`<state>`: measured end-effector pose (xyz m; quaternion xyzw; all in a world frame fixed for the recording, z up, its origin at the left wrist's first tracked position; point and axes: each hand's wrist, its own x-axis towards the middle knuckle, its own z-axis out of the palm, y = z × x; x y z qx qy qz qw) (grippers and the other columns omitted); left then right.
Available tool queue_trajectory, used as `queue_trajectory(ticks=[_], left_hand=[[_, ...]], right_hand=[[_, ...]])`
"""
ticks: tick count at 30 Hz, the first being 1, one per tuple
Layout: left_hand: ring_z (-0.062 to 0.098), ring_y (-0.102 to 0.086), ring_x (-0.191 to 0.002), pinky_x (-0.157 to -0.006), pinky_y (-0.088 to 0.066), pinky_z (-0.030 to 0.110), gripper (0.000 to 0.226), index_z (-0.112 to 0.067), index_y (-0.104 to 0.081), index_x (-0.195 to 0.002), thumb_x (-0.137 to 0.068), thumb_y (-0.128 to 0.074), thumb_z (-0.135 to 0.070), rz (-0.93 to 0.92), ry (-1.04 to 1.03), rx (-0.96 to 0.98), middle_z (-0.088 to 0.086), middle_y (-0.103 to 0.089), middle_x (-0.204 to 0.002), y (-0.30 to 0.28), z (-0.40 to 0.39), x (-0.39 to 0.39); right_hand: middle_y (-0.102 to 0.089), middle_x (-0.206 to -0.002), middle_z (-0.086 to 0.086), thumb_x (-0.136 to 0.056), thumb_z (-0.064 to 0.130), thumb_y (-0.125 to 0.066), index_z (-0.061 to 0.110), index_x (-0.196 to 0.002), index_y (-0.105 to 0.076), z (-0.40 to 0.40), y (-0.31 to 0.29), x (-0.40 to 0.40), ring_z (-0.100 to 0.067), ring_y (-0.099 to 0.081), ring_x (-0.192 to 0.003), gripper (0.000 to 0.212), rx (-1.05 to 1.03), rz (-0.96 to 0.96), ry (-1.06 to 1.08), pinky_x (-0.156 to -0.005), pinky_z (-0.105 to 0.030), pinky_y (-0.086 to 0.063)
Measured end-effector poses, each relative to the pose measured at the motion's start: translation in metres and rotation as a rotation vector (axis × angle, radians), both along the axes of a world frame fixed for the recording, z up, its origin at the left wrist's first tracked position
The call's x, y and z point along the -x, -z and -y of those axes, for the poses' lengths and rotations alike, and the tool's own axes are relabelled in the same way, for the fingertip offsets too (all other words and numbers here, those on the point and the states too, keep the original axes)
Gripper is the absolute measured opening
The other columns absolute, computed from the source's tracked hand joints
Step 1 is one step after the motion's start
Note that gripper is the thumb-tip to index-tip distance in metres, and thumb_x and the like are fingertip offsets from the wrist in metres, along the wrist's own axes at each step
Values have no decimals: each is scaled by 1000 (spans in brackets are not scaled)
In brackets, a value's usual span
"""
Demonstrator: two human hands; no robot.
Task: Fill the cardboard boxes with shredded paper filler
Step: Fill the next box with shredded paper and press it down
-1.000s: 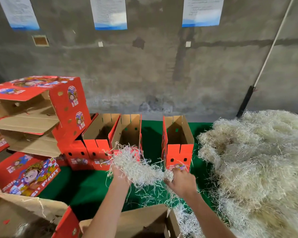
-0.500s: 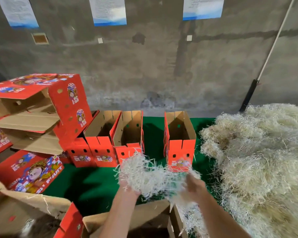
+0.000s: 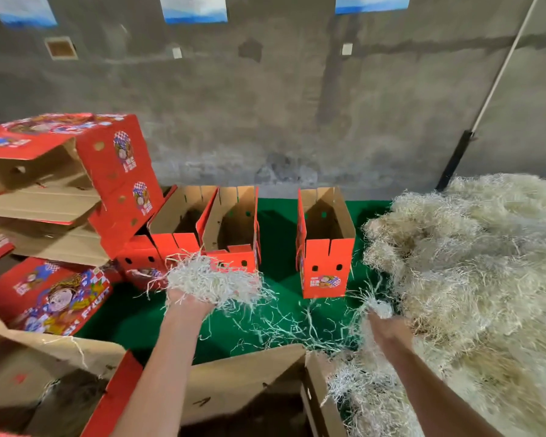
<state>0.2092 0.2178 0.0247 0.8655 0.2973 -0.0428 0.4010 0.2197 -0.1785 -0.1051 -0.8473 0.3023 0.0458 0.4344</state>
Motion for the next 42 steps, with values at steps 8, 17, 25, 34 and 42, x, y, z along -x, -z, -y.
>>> queue_trajectory(ticks=[8, 17, 25, 34, 42], left_hand=[[34, -68, -107, -87, -57, 49, 44, -13, -65, -124, -101, -42, -42, 585, -465, 1496, 15, -73, -113, -5, 21, -4], [30, -65, -114, -92, -55, 40, 21, -11, -58, -122, -103, -48, -9, 537, -131, 1291, 14, -68, -124, -18, 64, 3], [38, -62, -112, -92, -52, 51, 52, -6, -48, -137, -105, -36, -46, 500, -335, 1503, 24, -59, -128, -72, 61, 14], [30, -57, -127, -103, -46, 46, 57, -5, -34, -150, -103, -51, -32, 510, -351, 864, 25, -48, -145, -77, 14, 27], [14, -34, -144, -121, -24, 45, 99, -44, -42, -145, -57, -57, -87, 393, -73, 920, -11, -32, -159, -44, 51, 91]], right_hand=[[-71, -104, -3, -85, 68, -63, 11, -132, -57, -23, -17, 2, -17, -71, -89, 73, 59, -10, -286, -58, -18, -52], [-72, -101, -5, -90, 74, -41, 19, -110, -67, -124, -116, 3, -21, -69, -91, 64, -689, 258, -416, -87, -38, -55], [-68, -83, 24, -86, 86, -22, 38, -135, -55, -195, -137, 35, -1, -64, -86, 76, -737, 184, -485, -103, -39, -47], [-56, -64, -2, -85, 70, -59, 15, -70, -59, -177, -131, 43, -19, -49, -63, 57, -698, 415, -99, -75, -37, -40], [-46, -114, 51, -70, 92, -54, 67, -129, -38, -230, -167, 88, 22, -52, -107, 66, -616, 504, -371, -97, -31, -42]])
